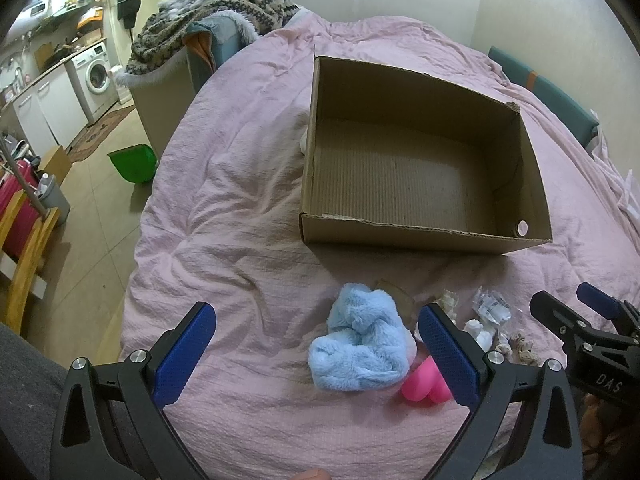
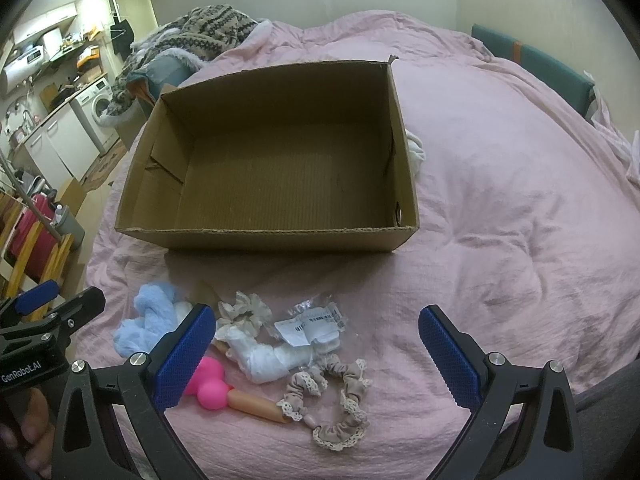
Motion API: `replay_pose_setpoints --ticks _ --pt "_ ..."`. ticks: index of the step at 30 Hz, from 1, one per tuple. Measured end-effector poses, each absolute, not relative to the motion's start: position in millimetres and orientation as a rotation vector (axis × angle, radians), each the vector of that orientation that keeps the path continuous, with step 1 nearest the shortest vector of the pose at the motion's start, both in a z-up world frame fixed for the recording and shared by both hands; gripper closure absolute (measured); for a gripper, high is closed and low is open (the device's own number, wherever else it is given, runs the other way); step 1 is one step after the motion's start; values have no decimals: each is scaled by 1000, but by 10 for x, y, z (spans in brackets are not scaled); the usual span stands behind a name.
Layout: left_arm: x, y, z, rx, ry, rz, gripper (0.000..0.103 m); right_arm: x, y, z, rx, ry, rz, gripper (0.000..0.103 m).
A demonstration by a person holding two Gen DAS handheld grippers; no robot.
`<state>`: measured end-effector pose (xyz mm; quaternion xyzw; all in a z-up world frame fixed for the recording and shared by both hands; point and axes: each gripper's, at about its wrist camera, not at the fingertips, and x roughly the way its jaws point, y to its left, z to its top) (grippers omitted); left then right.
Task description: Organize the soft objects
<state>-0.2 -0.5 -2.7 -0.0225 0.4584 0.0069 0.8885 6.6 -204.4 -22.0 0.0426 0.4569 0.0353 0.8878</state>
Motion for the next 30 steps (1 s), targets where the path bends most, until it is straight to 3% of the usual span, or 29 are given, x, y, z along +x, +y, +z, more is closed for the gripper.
replay_pose_setpoints --ticks 30 --pt "49 22 55 -42 995 -16 2 122 -2195 -208 173 1010 117 0"
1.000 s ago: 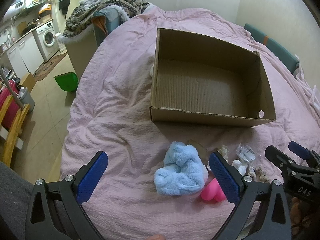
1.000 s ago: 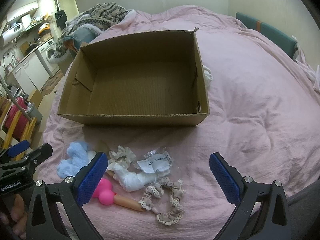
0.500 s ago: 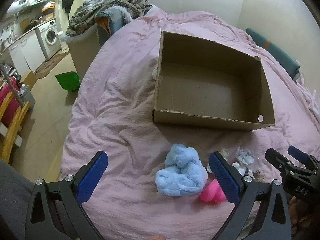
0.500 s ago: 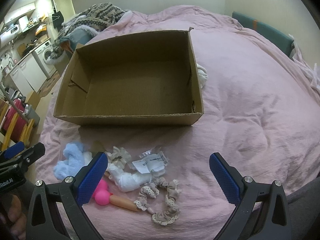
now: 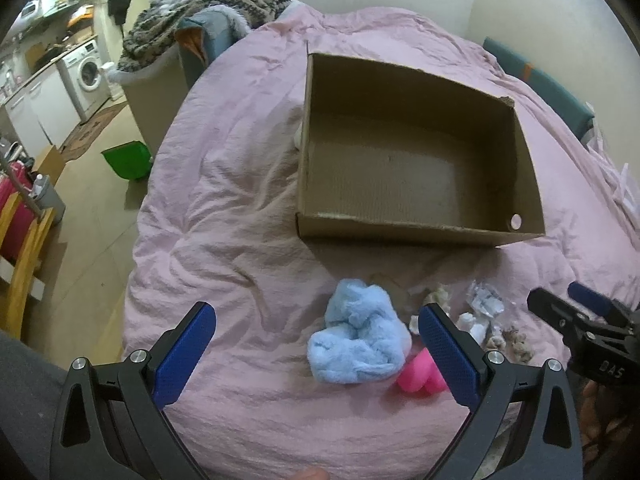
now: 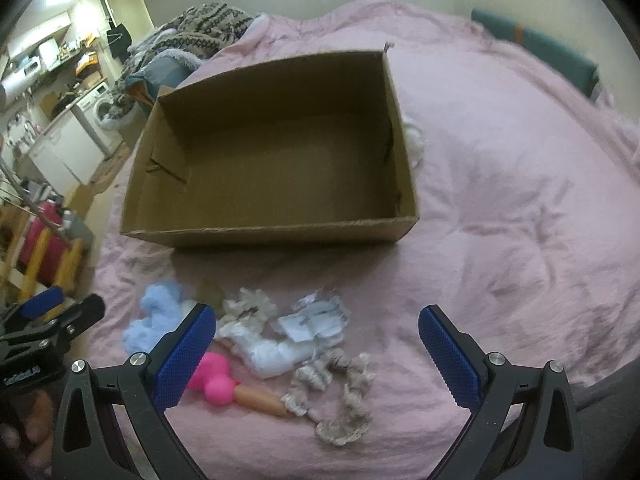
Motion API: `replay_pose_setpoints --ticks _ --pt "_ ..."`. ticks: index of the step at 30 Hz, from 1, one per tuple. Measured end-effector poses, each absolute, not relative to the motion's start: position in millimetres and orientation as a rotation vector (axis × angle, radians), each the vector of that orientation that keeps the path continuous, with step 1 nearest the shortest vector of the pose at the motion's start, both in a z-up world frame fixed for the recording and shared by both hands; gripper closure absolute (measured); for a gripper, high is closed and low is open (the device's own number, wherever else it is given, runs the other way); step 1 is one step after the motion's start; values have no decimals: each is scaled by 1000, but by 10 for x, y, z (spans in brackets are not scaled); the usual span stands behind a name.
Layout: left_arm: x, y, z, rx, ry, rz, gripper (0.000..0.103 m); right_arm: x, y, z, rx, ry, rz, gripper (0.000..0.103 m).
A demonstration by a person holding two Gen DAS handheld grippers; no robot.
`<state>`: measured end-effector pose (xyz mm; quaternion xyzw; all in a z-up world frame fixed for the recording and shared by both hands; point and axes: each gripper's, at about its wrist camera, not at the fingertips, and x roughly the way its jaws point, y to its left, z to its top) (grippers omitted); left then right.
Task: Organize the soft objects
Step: 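Grasp the beige lace scrunchie with the right gripper while the left grasps the blue scrunchie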
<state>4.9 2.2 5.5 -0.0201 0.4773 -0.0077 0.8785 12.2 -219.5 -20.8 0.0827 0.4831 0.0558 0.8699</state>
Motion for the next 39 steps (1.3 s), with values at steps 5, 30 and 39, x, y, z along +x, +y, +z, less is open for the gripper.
replay_pose_setpoints --ticks 5,30,39 --pt "156 51 109 -28 998 -8 2 187 -2408 -240 278 1117 141 0" --pt "284 390 -108 -159 1105 84 2 489 -2064 -1132 139 1523 158 77" --pt "356 420 -122 -189 1162 24 2 422 -2299 -670 191 1485 285 84"
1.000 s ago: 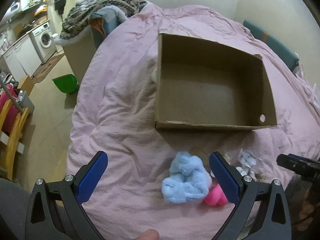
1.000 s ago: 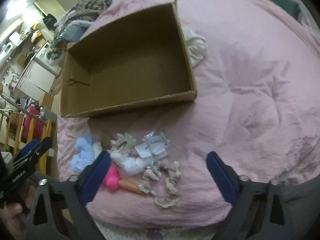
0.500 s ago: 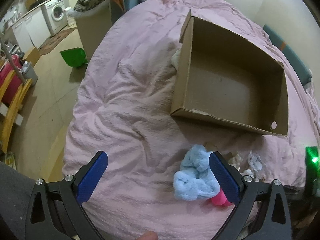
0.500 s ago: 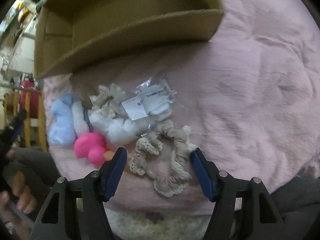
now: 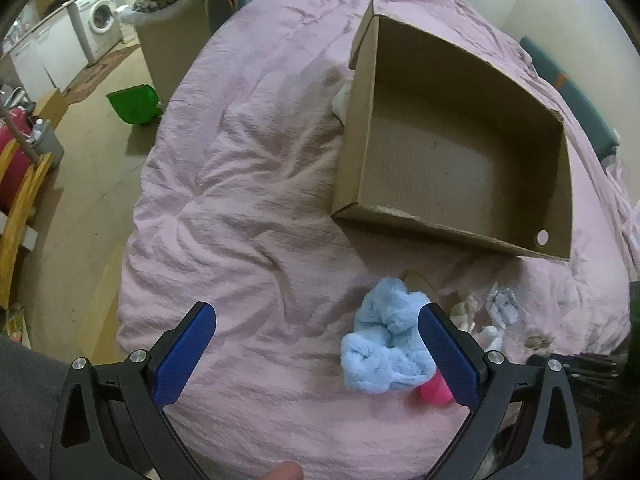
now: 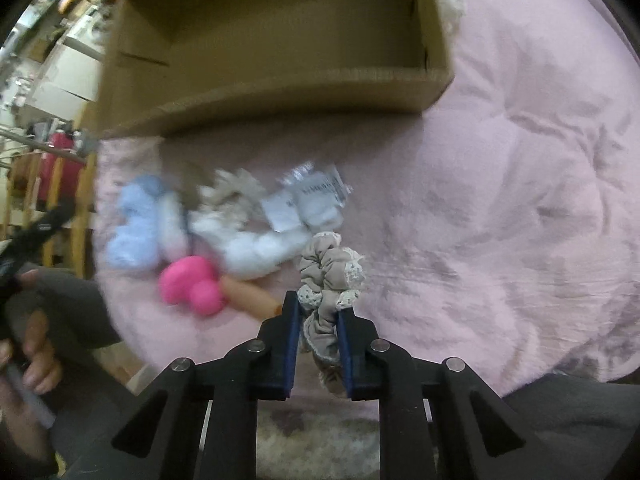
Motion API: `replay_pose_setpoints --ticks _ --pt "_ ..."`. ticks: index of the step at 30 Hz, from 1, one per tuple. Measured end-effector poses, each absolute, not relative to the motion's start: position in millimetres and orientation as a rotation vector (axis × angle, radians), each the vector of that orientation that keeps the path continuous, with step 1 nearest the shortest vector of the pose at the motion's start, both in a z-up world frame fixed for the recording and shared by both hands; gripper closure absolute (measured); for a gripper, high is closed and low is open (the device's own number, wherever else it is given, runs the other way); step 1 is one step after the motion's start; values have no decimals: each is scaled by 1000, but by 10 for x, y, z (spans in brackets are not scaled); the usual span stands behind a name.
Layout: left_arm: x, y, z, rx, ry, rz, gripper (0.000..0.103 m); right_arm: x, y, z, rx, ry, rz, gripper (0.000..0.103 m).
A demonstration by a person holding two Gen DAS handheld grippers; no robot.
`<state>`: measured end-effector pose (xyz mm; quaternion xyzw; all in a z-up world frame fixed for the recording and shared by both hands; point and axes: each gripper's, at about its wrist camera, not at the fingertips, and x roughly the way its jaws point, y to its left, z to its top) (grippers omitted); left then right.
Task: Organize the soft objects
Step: 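Grasp the beige lace scrunchie with the right gripper while the left grasps the blue scrunchie, then carry both scrunchies into the cardboard box and open both grippers to release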
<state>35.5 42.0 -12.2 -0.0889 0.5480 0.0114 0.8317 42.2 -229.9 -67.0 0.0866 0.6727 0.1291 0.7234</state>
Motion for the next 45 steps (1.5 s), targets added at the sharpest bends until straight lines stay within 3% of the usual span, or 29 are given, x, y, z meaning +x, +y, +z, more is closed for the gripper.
replay_pose_setpoints --ticks 6,11,13,20,24,27,37,45 --pt "463 332 -40 -172 1170 -5 2 389 -2527 -209 331 1285 403 84" --pt "579 27 -411 -181 1325 -122 2 438 -2526 -332 395 1197 381 84" --pt "594 -91 -598 -166 1376 -136 12 455 -2485 -310 380 1177 369 84" --pt "563 -249 -790 -113 1390 -166 28 428 -2446 -375 336 1188 362 84" --pt "517 -241 -697 -121 1367 -194 68 428 -2425 -410 338 1202 367 84" --pt "432 -147 -570 -117 1350 -187 79 409 -2405 -384 347 1198 383 84" --pt "582 43 396 -128 1084 -180 82 666 -2443 73 347 1074 422 84" --pt "1207 -261 386 -22 956 -152 83 1227 -2354 110 329 985 379 84"
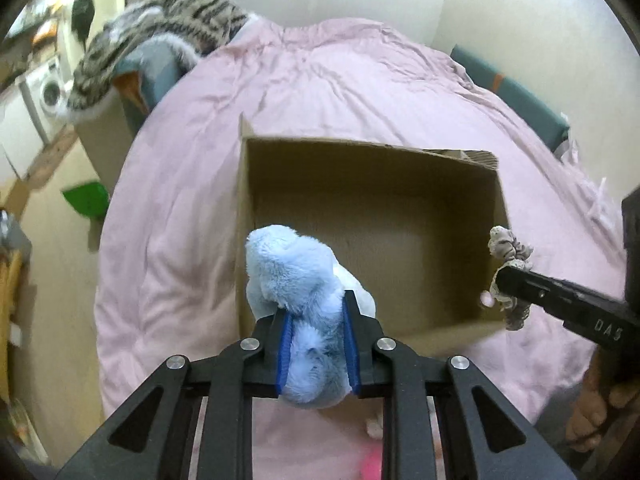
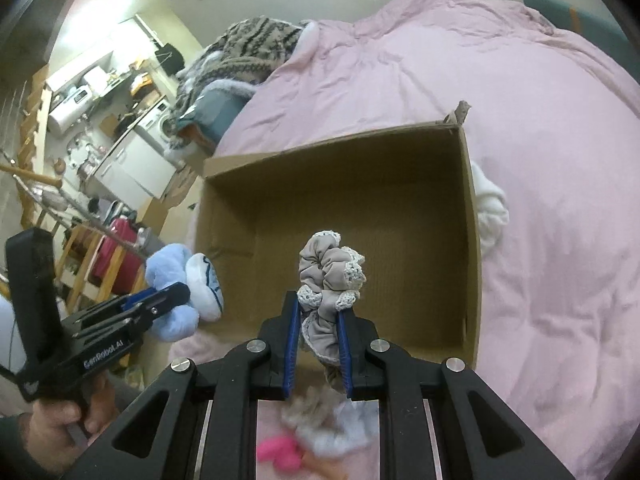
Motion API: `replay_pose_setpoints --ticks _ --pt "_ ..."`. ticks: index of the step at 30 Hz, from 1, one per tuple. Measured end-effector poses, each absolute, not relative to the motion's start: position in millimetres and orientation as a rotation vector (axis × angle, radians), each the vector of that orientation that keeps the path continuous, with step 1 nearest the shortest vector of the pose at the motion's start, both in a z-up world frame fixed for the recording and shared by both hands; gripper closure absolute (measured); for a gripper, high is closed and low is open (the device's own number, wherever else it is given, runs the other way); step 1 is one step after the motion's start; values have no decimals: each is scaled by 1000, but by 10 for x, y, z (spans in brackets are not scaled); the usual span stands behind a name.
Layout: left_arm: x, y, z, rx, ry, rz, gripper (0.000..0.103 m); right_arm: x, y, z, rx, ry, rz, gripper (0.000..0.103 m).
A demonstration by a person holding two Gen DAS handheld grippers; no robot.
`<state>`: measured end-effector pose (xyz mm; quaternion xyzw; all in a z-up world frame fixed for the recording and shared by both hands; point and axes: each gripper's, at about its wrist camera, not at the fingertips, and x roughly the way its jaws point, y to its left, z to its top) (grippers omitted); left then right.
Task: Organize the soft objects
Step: 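Carry both scrunchies into the cardboard box and open both grippers to release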
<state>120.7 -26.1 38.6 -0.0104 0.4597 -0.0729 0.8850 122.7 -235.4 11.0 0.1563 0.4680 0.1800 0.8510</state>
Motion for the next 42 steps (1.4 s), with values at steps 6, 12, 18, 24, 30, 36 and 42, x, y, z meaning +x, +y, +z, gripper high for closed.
replay_pose_setpoints --ticks 6,12,18,24,30,36,42 --pt "1399 -283 9 29 917 -106 83 1481 -2342 -198 323 1012 322 84" --pt "1547 -197 -190 4 944 -80 83 1552 -2372 -391 334 1036 302 84" --pt "1488 -228 -190 2 941 -102 83 1549 -2374 -464 311 1049 273 84" --pt "1457 -198 -205 -6 941 -73 81 1560 -2378 -488 327 1045 284 84" --pt "1343 -171 -178 -26 922 -81 80 1491 -2343 -454 309 1024 309 83" --pt "1297 -176 -136 -32 911 -65 72 1457 -2312 -395 303 993 342 81" --pt "1230 -235 -70 -13 883 -75 44 1362 -2321 -263 299 915 330 25"
